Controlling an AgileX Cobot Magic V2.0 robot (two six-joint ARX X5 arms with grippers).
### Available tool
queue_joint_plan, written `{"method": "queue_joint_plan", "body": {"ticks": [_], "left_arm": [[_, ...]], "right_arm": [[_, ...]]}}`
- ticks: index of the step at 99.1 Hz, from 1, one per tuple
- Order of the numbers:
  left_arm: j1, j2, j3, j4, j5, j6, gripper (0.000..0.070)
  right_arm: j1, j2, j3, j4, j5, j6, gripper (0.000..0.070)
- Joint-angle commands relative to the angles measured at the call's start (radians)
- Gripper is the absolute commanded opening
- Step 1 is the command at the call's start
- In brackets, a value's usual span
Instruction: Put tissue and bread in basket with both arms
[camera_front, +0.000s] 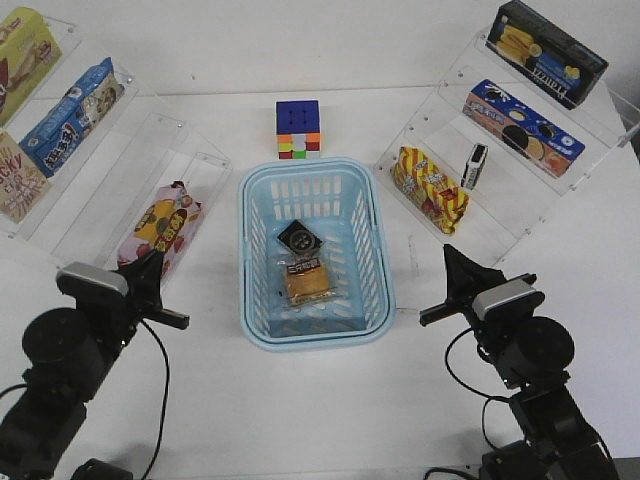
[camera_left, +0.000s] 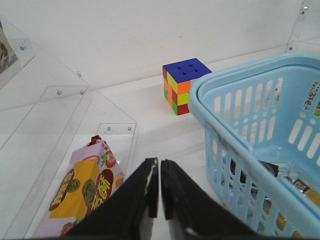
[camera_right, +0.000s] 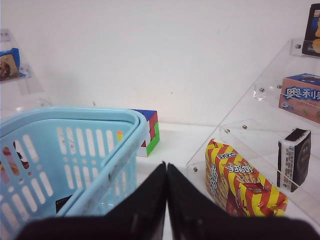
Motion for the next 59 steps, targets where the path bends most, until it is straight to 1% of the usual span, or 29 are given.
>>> {"method": "queue_joint_plan", "body": {"ticks": [1,7,16,51,59], "left_arm": [[0.002,-0.029,-0.086,0.093,-0.002,-0.031,0.0001],[0.002,-0.047,-0.106,0.081,-0.002,-0.045,0.0001],[0.001,-0.058,-0.105,0.043,-0.001,-0.044,0.0001],[0.002,-0.098,-0.105,0.044,-0.002,-0.043,0.0001],[0.003,-0.113,-0.106,0.042,-0.014,-0.045,0.0001]], "right_arm": [[0.005,0.002,0.011,0.009,0.003,0.006,0.0001],[0.005,0.002,0.011,0.009,0.003,0.006,0.0001],[0.005,0.002,0.011,0.009,0.003,0.006,0.0001],[0.005,0.002,0.011,0.009,0.003,0.007,0.0],[0.005,0.002,0.011,0.009,0.003,0.006,0.0001]]}}
